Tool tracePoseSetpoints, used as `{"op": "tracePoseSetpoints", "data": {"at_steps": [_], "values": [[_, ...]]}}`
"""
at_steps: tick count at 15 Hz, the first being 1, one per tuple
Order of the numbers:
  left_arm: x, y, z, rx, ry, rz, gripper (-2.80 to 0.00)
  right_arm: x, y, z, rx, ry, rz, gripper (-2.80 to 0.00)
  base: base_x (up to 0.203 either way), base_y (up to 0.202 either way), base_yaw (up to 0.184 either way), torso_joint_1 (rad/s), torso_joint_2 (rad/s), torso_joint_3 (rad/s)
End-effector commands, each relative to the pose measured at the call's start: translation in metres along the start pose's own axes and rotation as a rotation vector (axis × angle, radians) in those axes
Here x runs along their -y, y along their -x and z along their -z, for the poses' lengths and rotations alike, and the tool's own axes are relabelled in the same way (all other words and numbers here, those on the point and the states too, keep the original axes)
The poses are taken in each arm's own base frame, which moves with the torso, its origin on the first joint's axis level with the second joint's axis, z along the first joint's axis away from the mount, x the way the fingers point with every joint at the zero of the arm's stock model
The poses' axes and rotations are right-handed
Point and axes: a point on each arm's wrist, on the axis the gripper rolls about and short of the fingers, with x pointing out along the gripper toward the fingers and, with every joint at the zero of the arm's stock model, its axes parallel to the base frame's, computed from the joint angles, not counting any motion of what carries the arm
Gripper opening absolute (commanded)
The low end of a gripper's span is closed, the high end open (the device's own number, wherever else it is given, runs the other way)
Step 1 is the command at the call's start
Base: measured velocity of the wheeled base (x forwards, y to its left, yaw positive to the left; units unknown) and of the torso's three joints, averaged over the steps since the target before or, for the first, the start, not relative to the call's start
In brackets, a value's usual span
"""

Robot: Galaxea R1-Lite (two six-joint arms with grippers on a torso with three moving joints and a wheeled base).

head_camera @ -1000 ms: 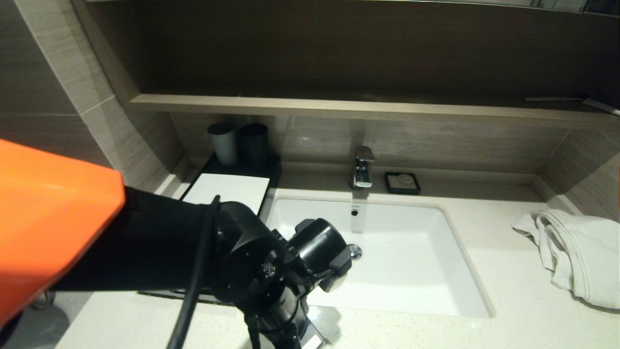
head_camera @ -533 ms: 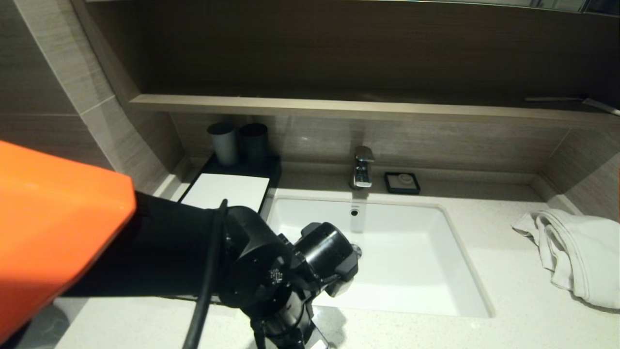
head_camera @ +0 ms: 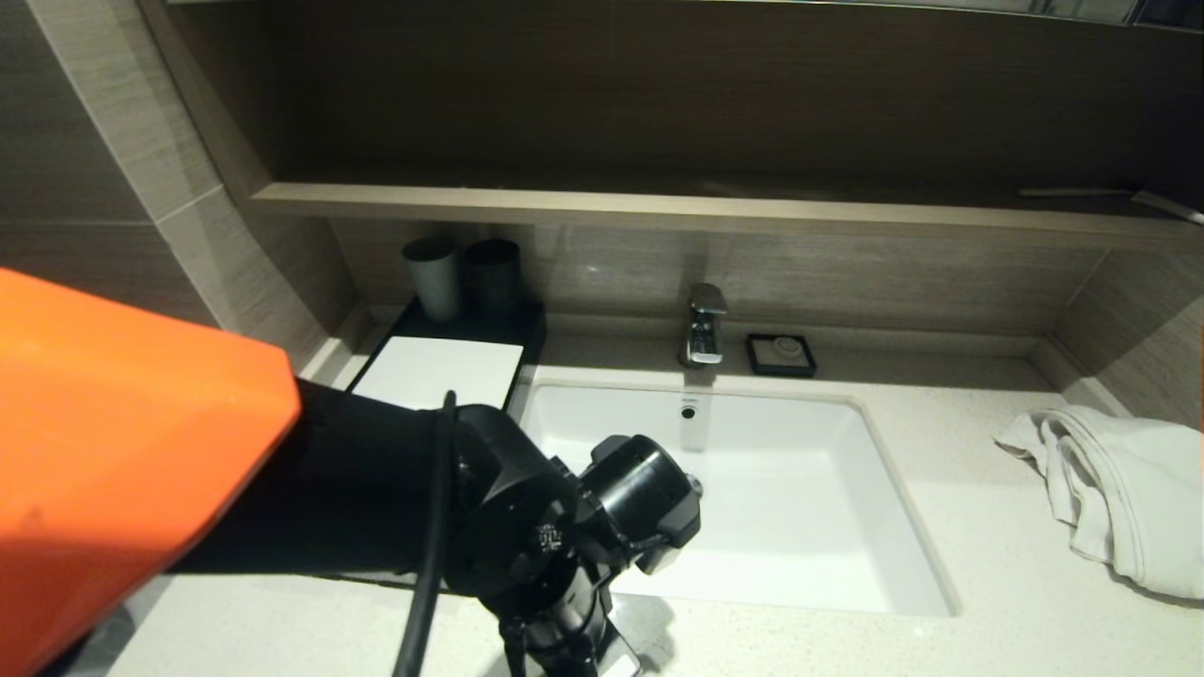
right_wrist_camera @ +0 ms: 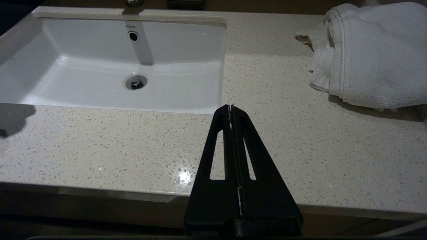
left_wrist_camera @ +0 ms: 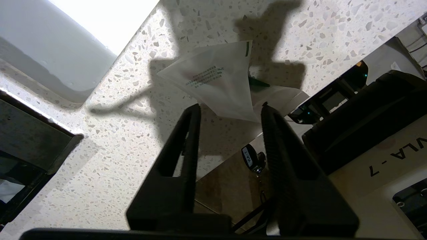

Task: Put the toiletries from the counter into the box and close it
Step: Pick up the bathroom toiletry

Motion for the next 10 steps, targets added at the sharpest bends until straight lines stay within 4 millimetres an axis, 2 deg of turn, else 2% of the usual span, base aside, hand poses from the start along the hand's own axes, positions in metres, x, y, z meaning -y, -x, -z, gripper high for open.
{"op": "tracePoseSetpoints", "data": {"at_steps": [1, 10], "values": [[0.0001, -0.0008, 0.0001, -0.005, -0.001, 0.000, 0.00, 0.0000, 0.0000, 0.0000, 0.000, 0.000, 0.000, -2.80, 0.000, 0.000, 0.000, 0.000, 0.00, 0.000], [0.0053, -0.0069, 0.0046, -0.039, -0.022, 0.007, 0.00, 0.0000, 0.0000, 0.0000, 0.000, 0.000, 0.000, -2.80, 0.000, 0.000, 0.000, 0.000, 0.00, 0.000]]}}
